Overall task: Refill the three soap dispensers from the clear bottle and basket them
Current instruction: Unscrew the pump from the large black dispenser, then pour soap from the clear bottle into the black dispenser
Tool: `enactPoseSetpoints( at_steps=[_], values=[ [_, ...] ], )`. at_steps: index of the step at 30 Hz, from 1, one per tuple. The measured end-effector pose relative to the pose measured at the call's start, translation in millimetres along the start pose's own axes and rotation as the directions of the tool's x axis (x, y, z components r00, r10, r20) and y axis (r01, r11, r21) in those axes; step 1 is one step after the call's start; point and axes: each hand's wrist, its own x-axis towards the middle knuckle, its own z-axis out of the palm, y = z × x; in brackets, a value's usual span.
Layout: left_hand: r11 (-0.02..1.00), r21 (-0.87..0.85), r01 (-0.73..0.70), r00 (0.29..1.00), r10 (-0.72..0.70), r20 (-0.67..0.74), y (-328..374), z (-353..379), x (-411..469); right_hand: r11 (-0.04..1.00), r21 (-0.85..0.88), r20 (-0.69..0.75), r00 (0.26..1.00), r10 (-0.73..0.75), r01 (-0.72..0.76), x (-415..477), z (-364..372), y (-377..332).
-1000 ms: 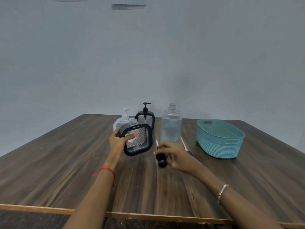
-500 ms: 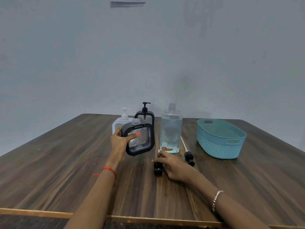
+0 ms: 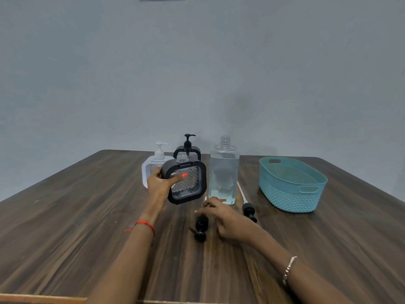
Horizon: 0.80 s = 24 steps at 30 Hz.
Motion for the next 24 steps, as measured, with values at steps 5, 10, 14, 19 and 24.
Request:
enactPoseSetpoints(
  at_steps=[5, 10, 14, 19, 24],
  values=[
    [1.0, 0.013, -0.016, 1.0, 0.016, 0.005, -1, 10, 12, 0.979, 0.203, -0.435, 0.898, 0.069, 0.023, 17, -25, 8],
    [1.0, 0.011, -0.029, 1.0, 0.029, 0.003, -3, 15, 28, 0.919, 0.394, -0.738, 0.585, 0.335, -0.029, 30, -57, 24],
    [1.0, -0.002, -0.013, 0.999, 0.013, 0.047, -1, 19, 38, 0.779, 0.627, -0.624, 0.585, 0.518, -0.021, 45, -61, 50],
    [1.0, 0.002, -0.012, 0.996, 0.012, 0.093, 3, 20, 52, 0.672, 0.732, -0.439, 0.675, 0.593, -0.114, 59, -54, 73],
    [0.999, 0.034, -0.026, 0.995, 0.022, 0.1, 1, 20, 58, 0.531, 0.842, -0.293, 0.745, 0.599, -0.096, 68, -42, 77]
  ],
)
